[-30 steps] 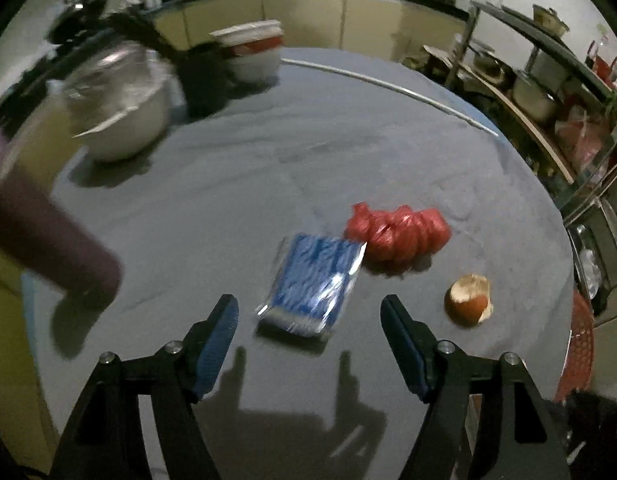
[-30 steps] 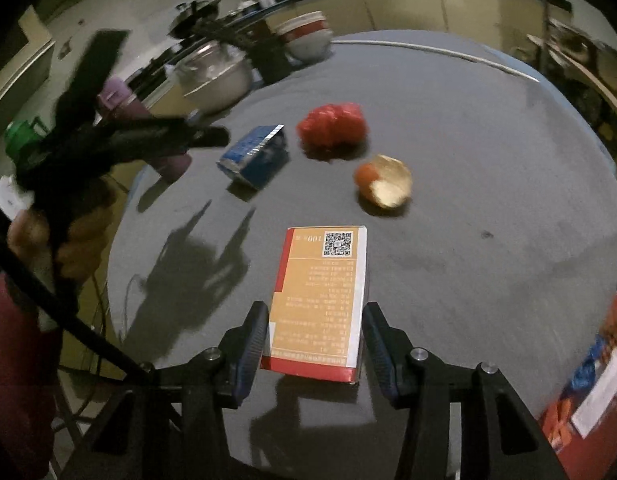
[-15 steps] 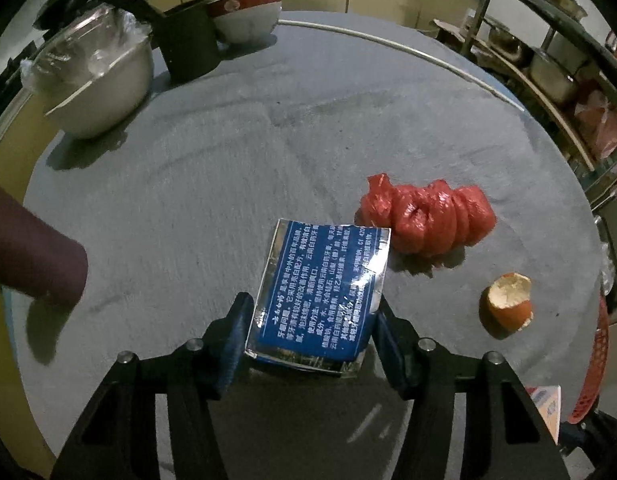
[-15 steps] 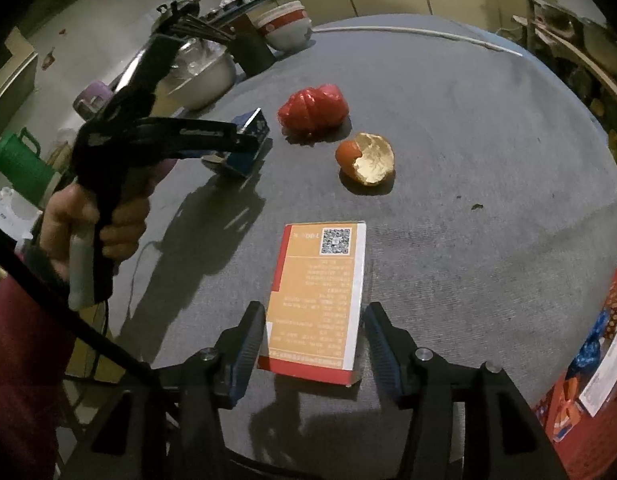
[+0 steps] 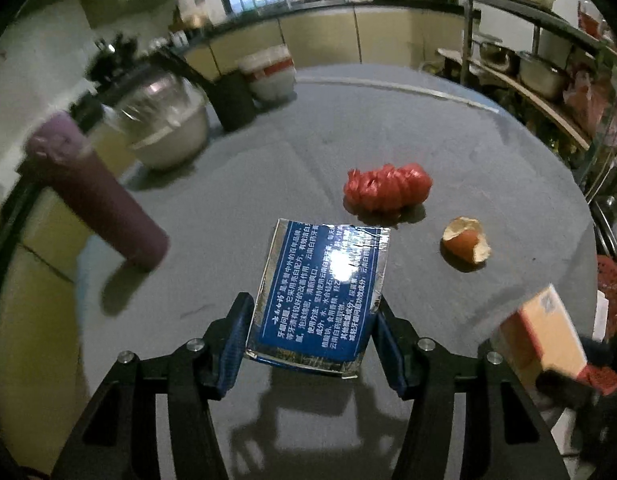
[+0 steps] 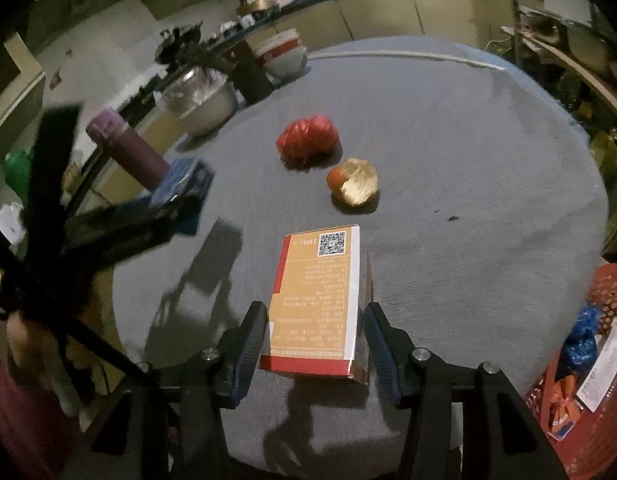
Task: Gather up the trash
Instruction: 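Lift the blue foil packet and orange-and-white box and hold them above the table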
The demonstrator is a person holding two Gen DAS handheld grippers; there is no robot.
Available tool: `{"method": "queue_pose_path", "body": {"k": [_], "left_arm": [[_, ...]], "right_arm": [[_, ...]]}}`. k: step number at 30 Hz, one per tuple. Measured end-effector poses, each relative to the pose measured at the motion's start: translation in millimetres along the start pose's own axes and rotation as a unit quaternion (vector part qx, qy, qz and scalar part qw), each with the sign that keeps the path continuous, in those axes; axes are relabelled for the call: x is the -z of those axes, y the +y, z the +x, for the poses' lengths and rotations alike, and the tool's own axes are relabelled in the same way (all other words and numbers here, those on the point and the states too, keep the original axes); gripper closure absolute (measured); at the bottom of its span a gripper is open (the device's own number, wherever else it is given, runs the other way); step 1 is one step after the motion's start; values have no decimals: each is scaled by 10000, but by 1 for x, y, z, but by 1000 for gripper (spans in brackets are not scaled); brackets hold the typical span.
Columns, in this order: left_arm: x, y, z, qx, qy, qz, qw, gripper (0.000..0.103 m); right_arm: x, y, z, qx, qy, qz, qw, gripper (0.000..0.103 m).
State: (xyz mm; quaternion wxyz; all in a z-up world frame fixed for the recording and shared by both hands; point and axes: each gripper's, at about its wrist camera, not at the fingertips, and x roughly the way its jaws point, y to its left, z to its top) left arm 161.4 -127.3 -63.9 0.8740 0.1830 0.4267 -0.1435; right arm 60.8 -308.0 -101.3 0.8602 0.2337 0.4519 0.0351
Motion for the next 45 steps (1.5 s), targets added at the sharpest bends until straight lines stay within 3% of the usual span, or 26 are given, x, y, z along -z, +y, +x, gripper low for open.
{"method": "queue_pose_path", "body": {"k": [12,29,39,45], "left_arm": [[27,-19,-85,-451,-775,10,9960,43],[47,-42,-106,-461,-767,-30,9960,43],[50,-49,-93,-429,-557,31,9975,43],[62,-40,-48,183,175,-215,9994,43]], "right_arm": [[7,-10,-61,-201,-786,182,9965,50],[23,-5,-79,-346,-939,119,9949,50],[30,-16,-66,-369,-777,246,9960,50],[40,-27,-34,-128,-442,301,9985,49]]}}
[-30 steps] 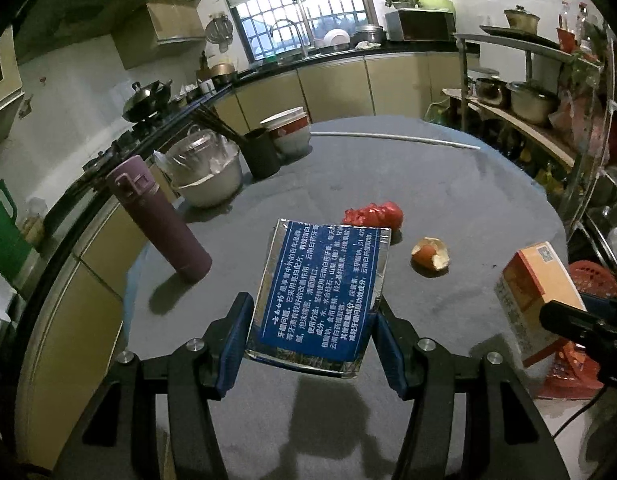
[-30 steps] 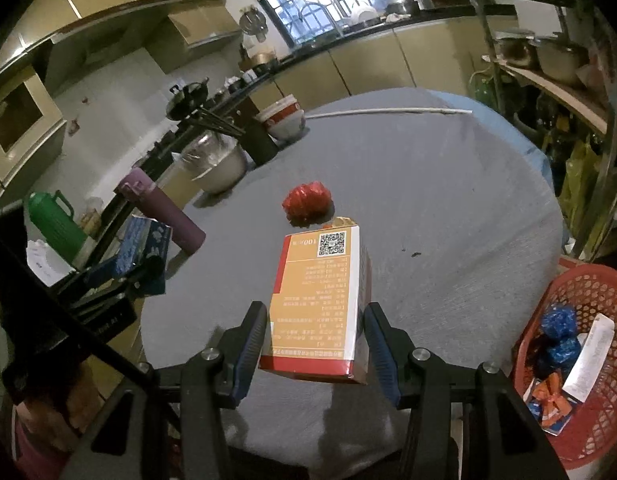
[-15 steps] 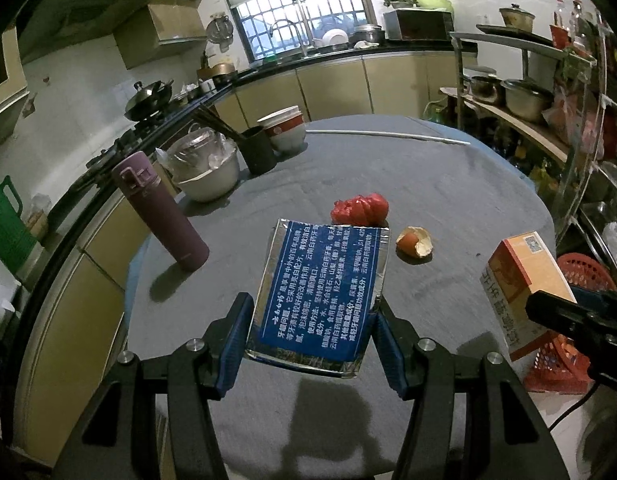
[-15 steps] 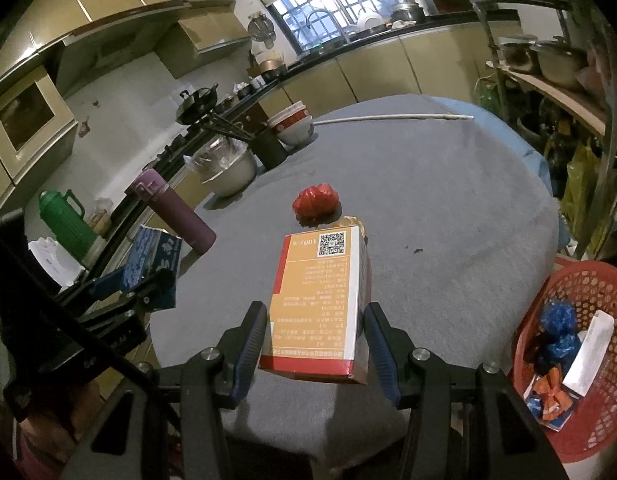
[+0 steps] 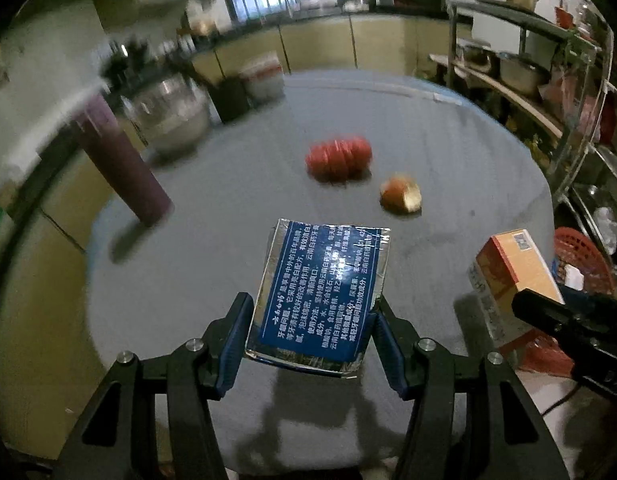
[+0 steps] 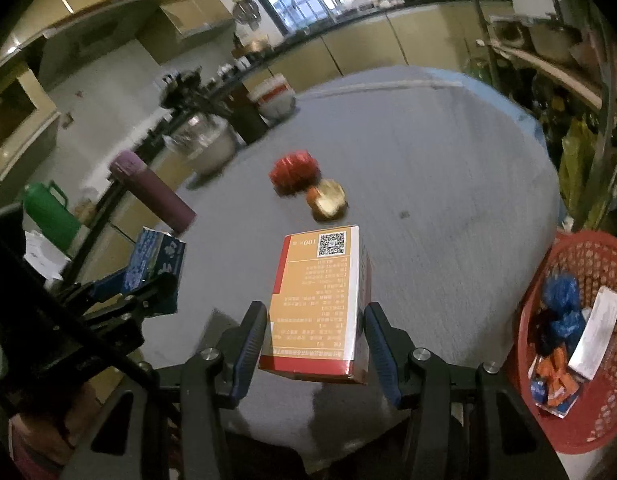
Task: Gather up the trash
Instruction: 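Lift the blue foil packet and orange-and-white box and hold them above the table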
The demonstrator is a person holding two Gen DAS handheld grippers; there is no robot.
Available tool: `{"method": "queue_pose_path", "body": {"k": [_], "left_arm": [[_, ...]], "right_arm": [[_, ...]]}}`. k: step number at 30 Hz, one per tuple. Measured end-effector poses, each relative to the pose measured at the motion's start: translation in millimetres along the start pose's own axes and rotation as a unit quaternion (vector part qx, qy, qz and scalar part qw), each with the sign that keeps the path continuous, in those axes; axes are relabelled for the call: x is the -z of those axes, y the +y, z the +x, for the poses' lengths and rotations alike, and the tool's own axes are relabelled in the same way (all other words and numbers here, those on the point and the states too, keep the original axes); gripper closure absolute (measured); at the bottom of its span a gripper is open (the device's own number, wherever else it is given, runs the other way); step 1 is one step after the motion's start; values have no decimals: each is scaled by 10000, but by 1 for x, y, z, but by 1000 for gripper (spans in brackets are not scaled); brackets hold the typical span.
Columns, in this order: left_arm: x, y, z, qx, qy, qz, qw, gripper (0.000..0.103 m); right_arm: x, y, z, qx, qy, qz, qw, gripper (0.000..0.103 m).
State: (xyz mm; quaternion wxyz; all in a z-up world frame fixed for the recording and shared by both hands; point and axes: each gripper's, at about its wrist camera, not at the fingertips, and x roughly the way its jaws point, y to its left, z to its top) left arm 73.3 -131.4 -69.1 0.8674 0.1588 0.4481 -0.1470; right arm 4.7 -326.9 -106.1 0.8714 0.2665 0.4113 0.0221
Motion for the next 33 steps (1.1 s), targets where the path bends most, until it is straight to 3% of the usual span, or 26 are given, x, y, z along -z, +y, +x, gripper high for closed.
{"method": "queue_pose_path", "body": {"k": [8,12,20,33], "left_arm": [[22,12,53,573,853,-371,9940,42],[23,16,49,800,836,-328,9927,40],[28,35,41,1104,868,-465,9890,38],[25,33,47,1275,865,-402,9872,38]], "right_arm": [[10,-3,26,57,231,-1,9997,46],[8,-9,22,-8,246,226,9994,38],[2,1,13,122,280,254,9992,38],[9,26,34,1001,576,-8,9933,40]]}}
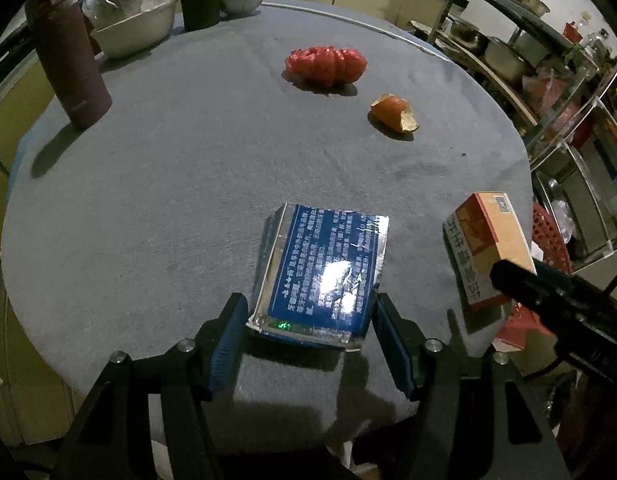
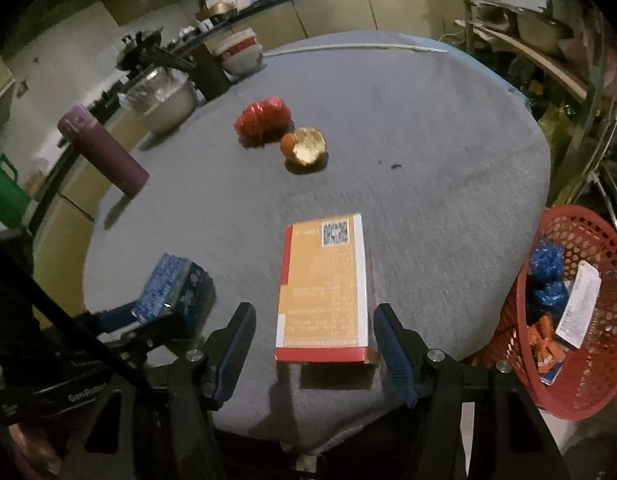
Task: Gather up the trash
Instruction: 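Lift the blue foil packet and orange-and-white box and hold them above the table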
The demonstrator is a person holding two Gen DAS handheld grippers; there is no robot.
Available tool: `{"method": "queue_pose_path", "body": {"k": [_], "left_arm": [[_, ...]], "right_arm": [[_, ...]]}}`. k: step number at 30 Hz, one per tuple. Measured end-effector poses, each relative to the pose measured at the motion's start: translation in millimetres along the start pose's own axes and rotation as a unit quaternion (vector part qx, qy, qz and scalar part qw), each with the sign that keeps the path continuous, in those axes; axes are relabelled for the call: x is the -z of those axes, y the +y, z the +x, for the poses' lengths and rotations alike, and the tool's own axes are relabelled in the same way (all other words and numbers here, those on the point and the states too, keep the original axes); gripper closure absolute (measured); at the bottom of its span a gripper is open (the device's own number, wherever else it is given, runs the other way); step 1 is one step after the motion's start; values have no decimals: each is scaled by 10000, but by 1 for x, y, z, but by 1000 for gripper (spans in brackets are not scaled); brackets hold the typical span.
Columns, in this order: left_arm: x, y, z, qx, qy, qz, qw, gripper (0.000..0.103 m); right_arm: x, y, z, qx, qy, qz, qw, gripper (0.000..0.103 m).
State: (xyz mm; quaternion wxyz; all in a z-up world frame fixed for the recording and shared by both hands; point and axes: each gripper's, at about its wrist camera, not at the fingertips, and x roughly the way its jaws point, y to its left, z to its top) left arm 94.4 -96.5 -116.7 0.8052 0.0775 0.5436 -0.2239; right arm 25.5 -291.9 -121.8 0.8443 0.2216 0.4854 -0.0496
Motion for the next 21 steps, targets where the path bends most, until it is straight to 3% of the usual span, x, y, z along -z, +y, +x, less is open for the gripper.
{"method": "queue_pose_path", "body": {"k": [3,15,21], "left_arm": [[1,-2,1,-8,-111,39,9999,39],[8,-8,-18,-326,-637,46,9974,41],[13,-10,-45,-786,-1044,16,9914,41]], "right_arm": [[2,-1,4,80,-4,42,10000,49],[8,8,-17,-115,-376,-54,9992,50],[16,6,-30,-350,-584,26,9977,50]]}}
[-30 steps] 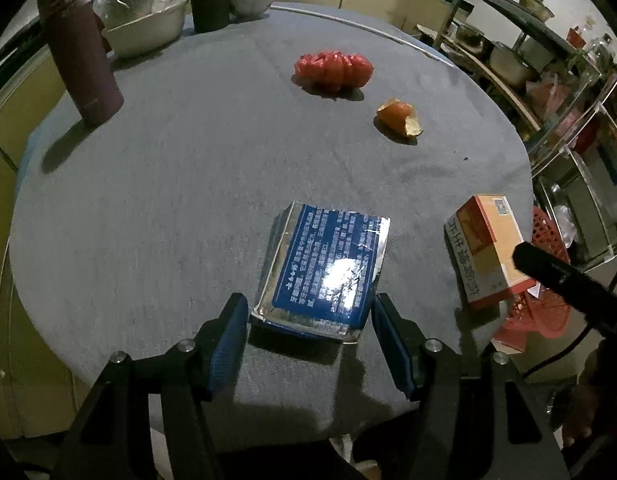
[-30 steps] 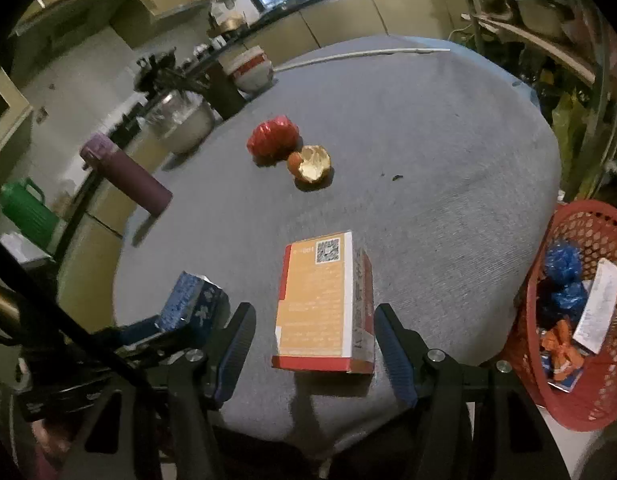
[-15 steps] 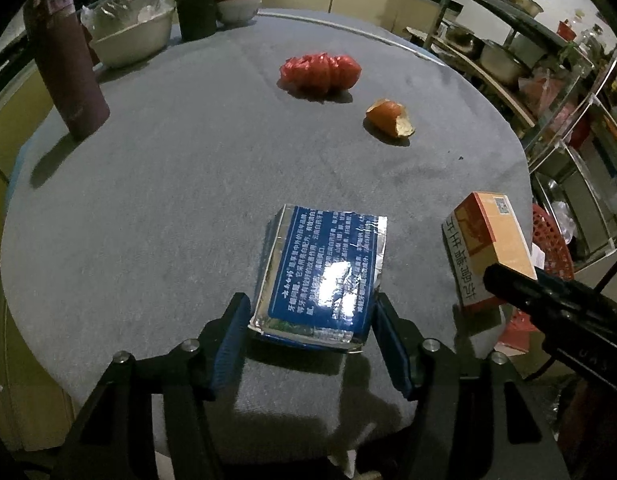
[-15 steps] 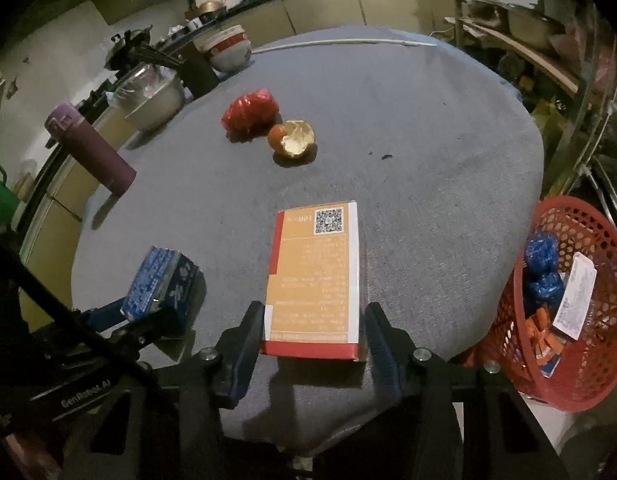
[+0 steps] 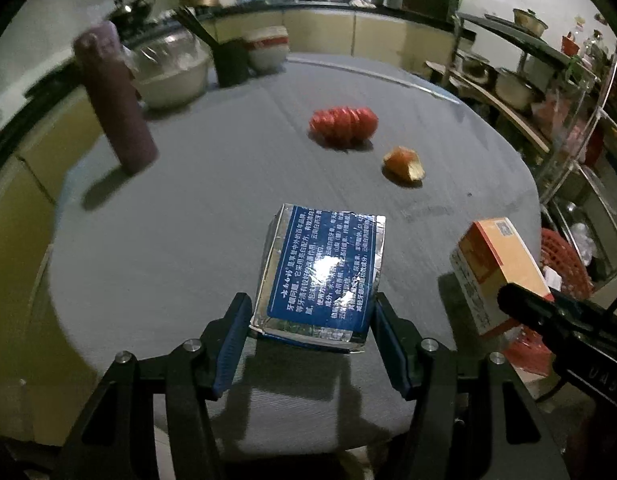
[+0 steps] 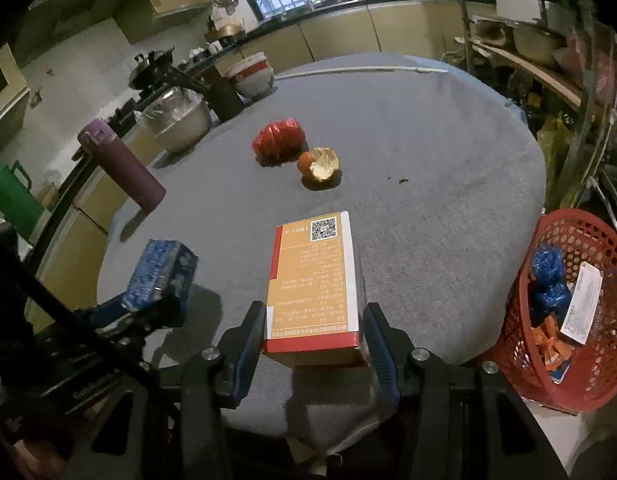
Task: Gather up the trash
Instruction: 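Lift the blue foil packet and orange-and-white box and hold them above the table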
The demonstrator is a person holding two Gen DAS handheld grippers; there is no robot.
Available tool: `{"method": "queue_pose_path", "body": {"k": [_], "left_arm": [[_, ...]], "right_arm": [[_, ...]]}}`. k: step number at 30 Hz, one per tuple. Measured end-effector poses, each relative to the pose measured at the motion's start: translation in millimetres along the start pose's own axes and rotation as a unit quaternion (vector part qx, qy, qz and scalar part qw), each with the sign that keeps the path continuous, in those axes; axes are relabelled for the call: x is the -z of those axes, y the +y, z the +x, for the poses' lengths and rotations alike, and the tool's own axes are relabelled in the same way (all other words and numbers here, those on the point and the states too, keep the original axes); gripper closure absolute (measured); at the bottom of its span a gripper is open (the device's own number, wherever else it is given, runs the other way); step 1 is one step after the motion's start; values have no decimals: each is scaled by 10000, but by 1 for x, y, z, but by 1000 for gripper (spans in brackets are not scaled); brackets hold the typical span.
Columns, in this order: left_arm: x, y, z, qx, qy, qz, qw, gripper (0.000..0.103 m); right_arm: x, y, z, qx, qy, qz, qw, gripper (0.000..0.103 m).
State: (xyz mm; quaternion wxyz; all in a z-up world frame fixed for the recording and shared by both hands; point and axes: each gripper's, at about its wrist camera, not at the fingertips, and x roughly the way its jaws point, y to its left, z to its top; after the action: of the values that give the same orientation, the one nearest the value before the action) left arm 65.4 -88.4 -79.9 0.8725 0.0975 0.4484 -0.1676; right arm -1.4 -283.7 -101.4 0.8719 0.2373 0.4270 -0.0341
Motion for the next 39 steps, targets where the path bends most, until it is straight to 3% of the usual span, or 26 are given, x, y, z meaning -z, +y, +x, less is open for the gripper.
{"method": "queue_pose_path", "body": {"k": [13,23,39], "left_arm": [[13,1,-43,-513,-445,-117,9976,41],[23,-10,-91,-858,-1005,-2,9912,41],[25,-25,-143,-1096,-1683,147,9795,41]], "right_arm": [[22,5,-24,-701,-341,155,9968,50],[30,11,-54,-914,-662,33,9936,50],[33,23,-96,-1028,-1255,-207,9865,50]]}}
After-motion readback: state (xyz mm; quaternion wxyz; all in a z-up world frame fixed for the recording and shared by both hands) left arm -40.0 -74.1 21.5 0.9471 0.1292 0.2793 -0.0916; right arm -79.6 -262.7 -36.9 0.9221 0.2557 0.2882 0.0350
